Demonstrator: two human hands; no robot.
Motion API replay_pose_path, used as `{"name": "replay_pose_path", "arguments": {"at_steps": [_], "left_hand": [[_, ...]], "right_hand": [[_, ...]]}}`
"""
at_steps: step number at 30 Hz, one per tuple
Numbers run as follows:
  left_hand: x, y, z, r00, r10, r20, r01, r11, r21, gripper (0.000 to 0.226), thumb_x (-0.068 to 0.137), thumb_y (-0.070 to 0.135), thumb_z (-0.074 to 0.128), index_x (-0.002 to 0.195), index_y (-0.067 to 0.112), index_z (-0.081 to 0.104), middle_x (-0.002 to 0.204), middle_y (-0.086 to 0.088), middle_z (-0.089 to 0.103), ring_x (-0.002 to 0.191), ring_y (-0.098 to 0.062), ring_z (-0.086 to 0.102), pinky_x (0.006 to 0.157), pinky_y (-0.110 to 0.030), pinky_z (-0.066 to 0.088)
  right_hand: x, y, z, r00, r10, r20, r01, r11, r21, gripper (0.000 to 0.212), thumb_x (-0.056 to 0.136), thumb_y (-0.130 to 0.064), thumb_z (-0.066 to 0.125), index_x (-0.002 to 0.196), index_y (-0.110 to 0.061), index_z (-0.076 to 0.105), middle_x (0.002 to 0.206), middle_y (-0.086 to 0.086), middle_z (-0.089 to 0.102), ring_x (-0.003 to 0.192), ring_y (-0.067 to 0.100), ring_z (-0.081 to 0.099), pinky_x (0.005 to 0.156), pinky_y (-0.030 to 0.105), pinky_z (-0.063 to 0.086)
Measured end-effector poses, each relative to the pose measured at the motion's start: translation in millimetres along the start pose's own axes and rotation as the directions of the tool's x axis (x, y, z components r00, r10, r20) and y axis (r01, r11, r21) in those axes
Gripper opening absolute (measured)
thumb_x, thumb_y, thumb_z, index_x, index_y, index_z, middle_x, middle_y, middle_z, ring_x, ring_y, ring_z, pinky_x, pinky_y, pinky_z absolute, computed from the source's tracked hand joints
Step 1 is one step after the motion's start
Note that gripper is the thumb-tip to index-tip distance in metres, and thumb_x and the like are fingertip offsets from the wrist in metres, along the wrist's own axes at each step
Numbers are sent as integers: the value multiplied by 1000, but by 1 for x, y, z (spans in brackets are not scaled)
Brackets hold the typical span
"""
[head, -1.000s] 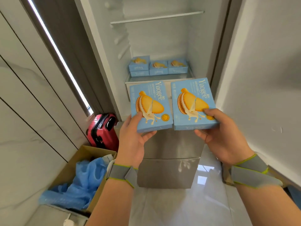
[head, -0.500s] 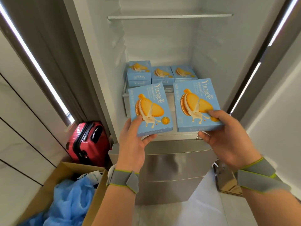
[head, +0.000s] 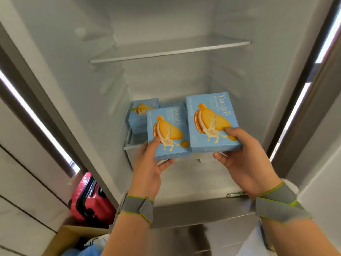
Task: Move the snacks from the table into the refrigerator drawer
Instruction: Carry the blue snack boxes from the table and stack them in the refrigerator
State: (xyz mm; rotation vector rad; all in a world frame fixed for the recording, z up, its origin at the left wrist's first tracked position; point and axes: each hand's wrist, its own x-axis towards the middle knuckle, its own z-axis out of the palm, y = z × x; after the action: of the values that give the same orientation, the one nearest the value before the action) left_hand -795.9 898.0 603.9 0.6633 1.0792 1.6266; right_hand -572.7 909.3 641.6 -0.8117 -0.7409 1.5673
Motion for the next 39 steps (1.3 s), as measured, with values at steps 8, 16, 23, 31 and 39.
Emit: {"name": "replay_pose_path", "arguments": {"at_steps": [8, 16, 23, 31, 39], "left_hand": [[61, -3, 33, 1000, -2, -27, 3, 999, 49, 27, 97, 30, 69, 123, 20, 71, 114, -7, 78, 102, -27, 76, 76, -41, 62], [111, 1, 52, 994, -100, 31, 100, 995, -1, 25, 96, 28, 72, 120, 20, 72, 112, -7, 79, 94, -20, 77, 77, -43, 62], [126, -13, 45, 983, -87, 164, 106, 988, -110, 41, 97, 15, 71, 137, 10, 61, 131, -9, 72, 124, -24, 68, 111, -43, 50], [119, -25, 28, 986, 154, -70, -125, 942, 312, 4, 101, 10, 64, 103, 9, 61, 83, -17, 65, 60, -23, 68, 57, -41, 61], [141, -8, 34, 543, 626, 560, -677, -69, 733, 31, 89, 27, 77, 118, 19, 69, 118, 2, 61, 113, -24, 54, 98, -40, 44]], "right_hand": [[65, -9, 7, 1000, -27, 14, 27, 1000, -9, 21, 94, -25, 63, 113, -22, 72, 105, -1, 74, 96, 17, 69, 74, 35, 54], [107, -15, 24, 994, -91, -58, 90, 996, -30, 23, 94, -26, 65, 115, -18, 71, 104, 2, 74, 91, 19, 72, 66, 32, 58], [127, -8, 28, 986, -112, -124, 108, 993, -44, 20, 94, -26, 65, 112, -19, 72, 102, 1, 75, 88, 18, 73, 68, 33, 58], [139, -3, 27, 984, -112, -141, 108, 993, -40, 19, 94, -26, 66, 112, -20, 72, 99, 0, 75, 87, 18, 73, 68, 32, 57], [147, -2, 21, 984, -110, -142, 103, 993, -56, 24, 93, -26, 68, 115, -18, 73, 105, 3, 74, 92, 20, 73, 67, 32, 59]]}}
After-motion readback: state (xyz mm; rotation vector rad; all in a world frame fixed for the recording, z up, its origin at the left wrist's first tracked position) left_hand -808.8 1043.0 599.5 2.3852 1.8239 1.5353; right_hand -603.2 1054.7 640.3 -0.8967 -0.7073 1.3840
